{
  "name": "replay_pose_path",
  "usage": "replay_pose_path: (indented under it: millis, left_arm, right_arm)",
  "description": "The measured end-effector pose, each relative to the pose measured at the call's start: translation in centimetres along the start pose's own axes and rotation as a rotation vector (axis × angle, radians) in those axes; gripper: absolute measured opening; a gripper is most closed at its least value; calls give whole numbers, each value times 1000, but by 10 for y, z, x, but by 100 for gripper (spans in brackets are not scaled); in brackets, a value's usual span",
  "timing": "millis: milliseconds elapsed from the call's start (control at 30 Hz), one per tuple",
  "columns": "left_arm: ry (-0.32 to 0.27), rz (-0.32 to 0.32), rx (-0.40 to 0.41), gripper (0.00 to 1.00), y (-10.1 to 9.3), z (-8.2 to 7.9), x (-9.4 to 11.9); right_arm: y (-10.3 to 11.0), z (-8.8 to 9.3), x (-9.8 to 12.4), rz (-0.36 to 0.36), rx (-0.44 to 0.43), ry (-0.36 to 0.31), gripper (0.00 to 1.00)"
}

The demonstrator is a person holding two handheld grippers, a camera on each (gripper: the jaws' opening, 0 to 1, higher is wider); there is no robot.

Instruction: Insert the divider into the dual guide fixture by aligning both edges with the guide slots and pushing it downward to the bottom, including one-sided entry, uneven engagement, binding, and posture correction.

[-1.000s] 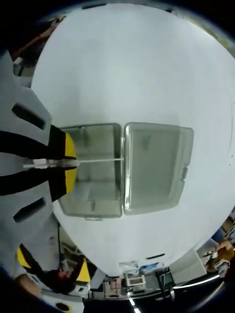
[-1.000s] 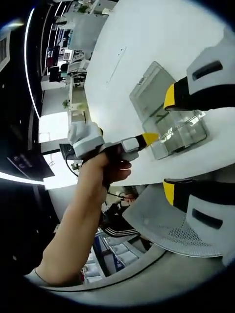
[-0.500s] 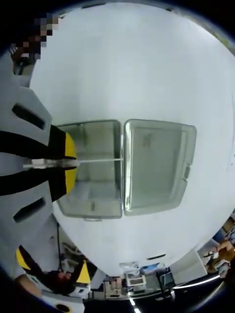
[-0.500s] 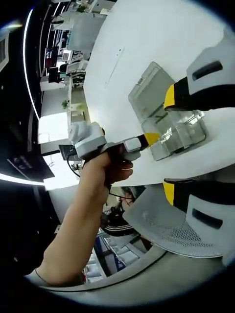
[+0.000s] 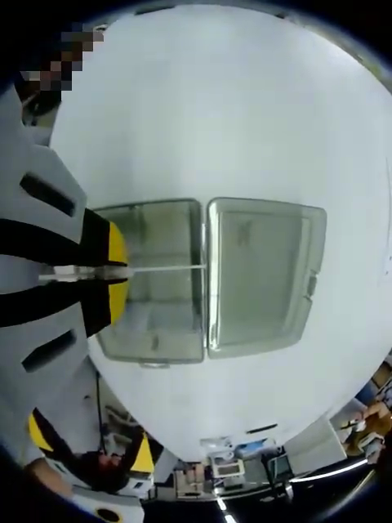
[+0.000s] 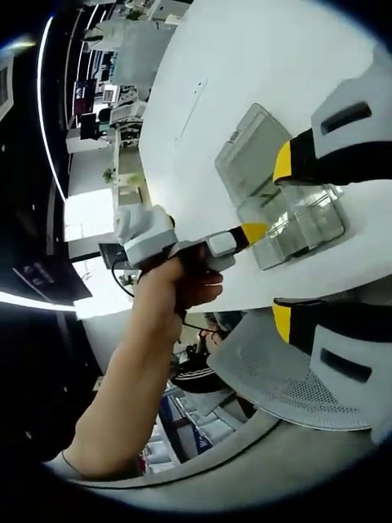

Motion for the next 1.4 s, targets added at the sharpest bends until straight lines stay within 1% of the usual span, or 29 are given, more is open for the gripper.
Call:
replay_pose_path:
  millis: [533, 933, 1167, 1400]
  left_arm:
    - [11, -11, 0, 2, 1, -5, -6]
    - [13, -23, -4, 2, 1, -2, -4]
    - [18, -23, -6, 2, -1, -2, -3]
    - [20, -24, -14, 2, -2, -3, -6]
  right_arm:
    - [-4, 2, 3, 9, -8, 3, 52]
    - [-2, 1, 4, 10, -6, 2, 52]
    - [-1, 2, 4, 12, -4, 4, 52]
    - [-1, 3, 5, 18, -7, 5, 52]
Point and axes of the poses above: the point that each gripper's makers call its tool centre point, and the gripper's own axes: x roughly backward along the fingers, y roughly to its left, z roughly out of its underside, the point moved 9 cm from there along x, roughly backward along the fingers, and after that the axes turned 7 degrees about x, right-handed, at the moved point
